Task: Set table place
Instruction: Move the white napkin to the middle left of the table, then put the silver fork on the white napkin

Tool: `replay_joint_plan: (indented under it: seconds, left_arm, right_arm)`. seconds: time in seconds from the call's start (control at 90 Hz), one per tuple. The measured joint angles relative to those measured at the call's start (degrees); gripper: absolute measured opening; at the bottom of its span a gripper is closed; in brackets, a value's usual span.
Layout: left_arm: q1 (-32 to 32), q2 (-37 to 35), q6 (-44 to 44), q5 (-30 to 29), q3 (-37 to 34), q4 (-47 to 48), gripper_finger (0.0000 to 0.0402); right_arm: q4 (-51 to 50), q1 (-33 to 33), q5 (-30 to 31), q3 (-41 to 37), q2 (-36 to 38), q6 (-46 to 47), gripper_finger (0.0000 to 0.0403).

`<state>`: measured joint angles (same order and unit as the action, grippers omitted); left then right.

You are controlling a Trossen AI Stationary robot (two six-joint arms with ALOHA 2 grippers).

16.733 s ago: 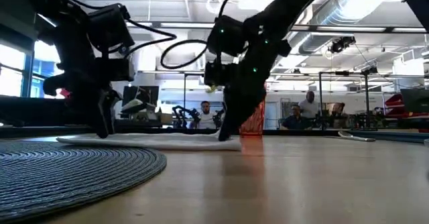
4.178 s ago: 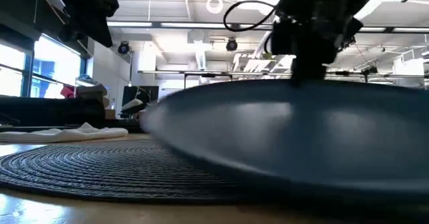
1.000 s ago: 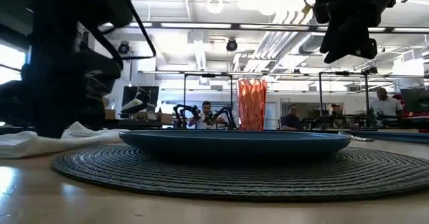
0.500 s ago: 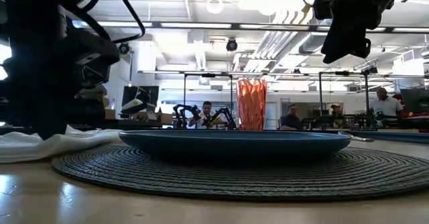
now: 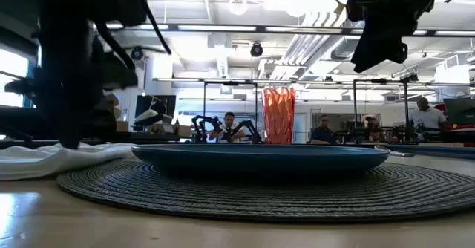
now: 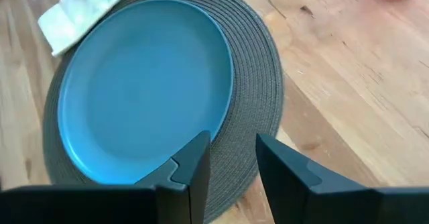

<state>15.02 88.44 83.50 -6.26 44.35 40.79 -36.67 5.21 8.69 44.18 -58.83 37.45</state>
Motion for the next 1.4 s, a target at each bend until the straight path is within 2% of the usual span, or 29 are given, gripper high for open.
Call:
replay_joint_plan:
  seconds: [0.156, 0.244, 0.6, 0.756, 0.956, 1.033, 1.144, 1.233, 1.3, 1.4]
  left_arm:
    - [-1.25, 0.99, -4.5, -0.55, -0.05, -8.53, 0.0]
    - [-0.78, 0.99, -4.84, -0.53, 1.5, -9.68, 0.0]
    - [-1.71, 0.44, -2.17, -0.68, 9.42, 2.45, 0.0]
    - [-9.94, 0.42, -10.25, -4.49, 14.54, -1.0, 0.0]
    - [-24.28, 3.07, -27.49, -6.43, 16.22, -17.17, 0.0001]
    - [-29.37, 5.94, -33.63, -3.53, 16.18, -24.12, 0.0012]
    - [-34.84, 11.29, -40.22, 6.5, 16.18, -35.82, 0.0047]
    - [-36.89, 15.95, -43.29, 13.1, 16.49, -40.71, 0.0084]
    - [-37.44, 19.02, -45.59, 14.73, 18.06, -40.41, 0.0112]
    - [-37.27, 22.84, -50.0, 14.13, 21.0, -39.15, 0.0142]
  right_arm:
    - [0.02, 0.0, -0.98, 0.0, 0.0, 0.71, 0.0106]
    - [0.01, 0.02, -0.74, 0.0, 0.0, 1.41, 0.0106]
    - [0.07, 0.01, 0.97, 0.0, 0.02, 2.69, 0.0106]
    - [0.11, -0.84, 2.81, 0.0, 0.04, 2.73, 0.0106]
    - [0.64, -2.61, 1.45, 0.0, 0.07, 2.6, 0.0106]
    - [0.52, -2.62, 0.05, 0.0, 0.09, 2.75, 0.0106]
    - [0.65, -2.6, -1.29, 0.0, 0.09, 4.56, 0.0106]
    - [0.75, -2.6, -1.17, 0.0, 0.1, 7.14, 0.0106]
    - [0.82, -2.6, -0.83, 0.0, 0.07, 9.38, 0.0106]
    - [1.2, -2.6, -0.74, 0.0, 0.09, 13.05, 0.0106]
